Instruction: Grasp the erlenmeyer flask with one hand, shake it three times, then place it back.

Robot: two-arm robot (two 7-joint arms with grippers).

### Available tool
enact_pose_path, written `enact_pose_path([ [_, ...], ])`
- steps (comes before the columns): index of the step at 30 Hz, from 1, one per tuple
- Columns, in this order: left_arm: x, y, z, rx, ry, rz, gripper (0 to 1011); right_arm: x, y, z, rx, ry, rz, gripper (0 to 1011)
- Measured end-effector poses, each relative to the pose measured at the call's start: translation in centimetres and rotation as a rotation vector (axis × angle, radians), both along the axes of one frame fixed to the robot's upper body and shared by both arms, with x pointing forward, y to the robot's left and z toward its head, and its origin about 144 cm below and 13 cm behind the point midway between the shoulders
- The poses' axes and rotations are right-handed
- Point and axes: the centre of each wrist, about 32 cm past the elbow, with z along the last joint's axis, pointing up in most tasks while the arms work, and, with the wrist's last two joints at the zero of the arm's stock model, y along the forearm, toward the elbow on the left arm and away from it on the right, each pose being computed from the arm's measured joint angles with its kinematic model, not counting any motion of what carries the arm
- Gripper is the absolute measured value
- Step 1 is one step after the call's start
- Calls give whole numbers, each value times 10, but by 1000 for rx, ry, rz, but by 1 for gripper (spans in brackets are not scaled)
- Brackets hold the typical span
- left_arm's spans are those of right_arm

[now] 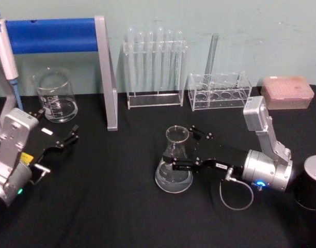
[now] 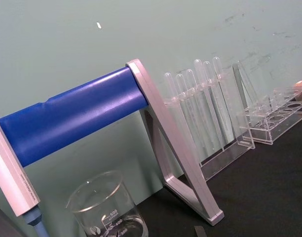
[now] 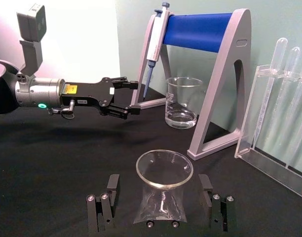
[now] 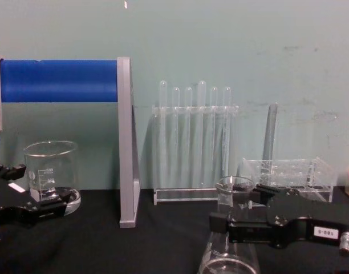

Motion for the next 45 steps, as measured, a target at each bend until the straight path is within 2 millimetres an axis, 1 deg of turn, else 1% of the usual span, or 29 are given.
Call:
enact_pose_path([
  [34,0,0,0,0,0,0,1000,1,1,1,-6,0,-13,1000],
  [36,0,0,0,0,0,0,1001,1,1,1,-6,0,-13,976],
  [42,0,0,0,0,0,0,1001,1,1,1,-5,0,-13,844],
  [45,0,0,0,0,0,0,1001,1,1,1,-5,0,-13,735],
])
